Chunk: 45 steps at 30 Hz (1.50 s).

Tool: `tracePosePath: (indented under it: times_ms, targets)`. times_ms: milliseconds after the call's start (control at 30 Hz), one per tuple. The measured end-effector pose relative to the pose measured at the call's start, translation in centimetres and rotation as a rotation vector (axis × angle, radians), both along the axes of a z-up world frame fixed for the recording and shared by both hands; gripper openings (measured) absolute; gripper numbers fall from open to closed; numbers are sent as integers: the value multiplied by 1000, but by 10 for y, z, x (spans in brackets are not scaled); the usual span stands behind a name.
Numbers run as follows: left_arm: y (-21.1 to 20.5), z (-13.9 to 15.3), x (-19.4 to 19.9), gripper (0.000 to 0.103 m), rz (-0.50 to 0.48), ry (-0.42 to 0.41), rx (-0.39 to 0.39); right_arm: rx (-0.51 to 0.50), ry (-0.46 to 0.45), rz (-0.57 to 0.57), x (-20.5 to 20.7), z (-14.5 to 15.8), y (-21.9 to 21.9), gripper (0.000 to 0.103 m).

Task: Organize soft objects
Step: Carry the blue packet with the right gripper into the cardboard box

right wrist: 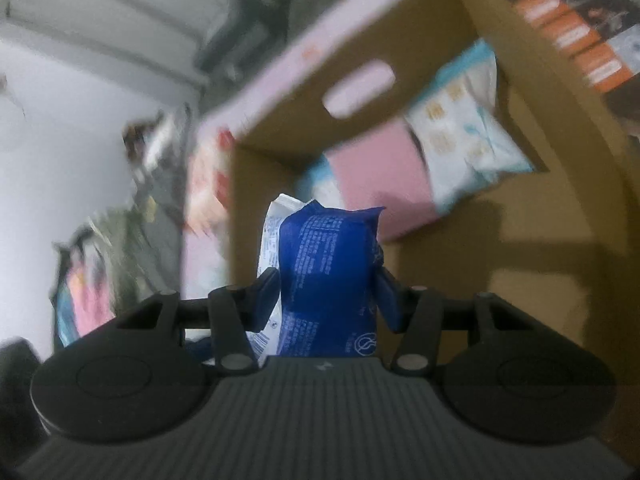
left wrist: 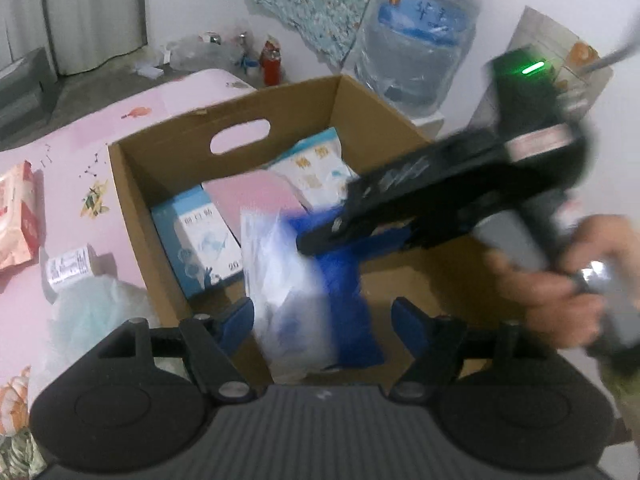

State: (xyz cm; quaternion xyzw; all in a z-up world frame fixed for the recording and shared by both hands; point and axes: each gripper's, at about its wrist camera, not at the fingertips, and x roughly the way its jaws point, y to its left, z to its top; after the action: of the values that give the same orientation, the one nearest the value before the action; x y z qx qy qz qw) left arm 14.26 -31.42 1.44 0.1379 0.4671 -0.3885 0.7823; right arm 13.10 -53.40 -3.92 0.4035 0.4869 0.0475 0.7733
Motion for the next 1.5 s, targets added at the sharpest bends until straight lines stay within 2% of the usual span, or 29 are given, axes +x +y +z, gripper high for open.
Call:
tracePosePath:
  times_ms: [133,200,433,500,767,933,1033,1267,1500]
  targets:
    - [19,7,0,80,-11,-16,-7,-24,154,23,15,-56,1,50]
    - [29,11,-5,85,-19,-31,-29,11,158,16,12,-68,0,51]
    - [77,36,-15,85,14,-73,-87,-115,145,41,9,-53,10,49]
    - [95,40,-17,86,38,-87,-92,-125,135,50,12,-56,15,45]
    - [160,34,-17,87,182,-103,-84,-148,122,76,23,-54,33,44]
    - [190,29,-17,87,256,-76,-109,-162,116,106,16,-47,22,40]
    - [198,28,-17,87,275,-70,-120,-189,116,144,16,-45,28,39]
    - [199,24,-18,87,274,-73,-141,-247,94,309,12,-37,51,35]
    - [199,19,-23,87,284,-84,-133,-252,83,274,40,-38,73,34]
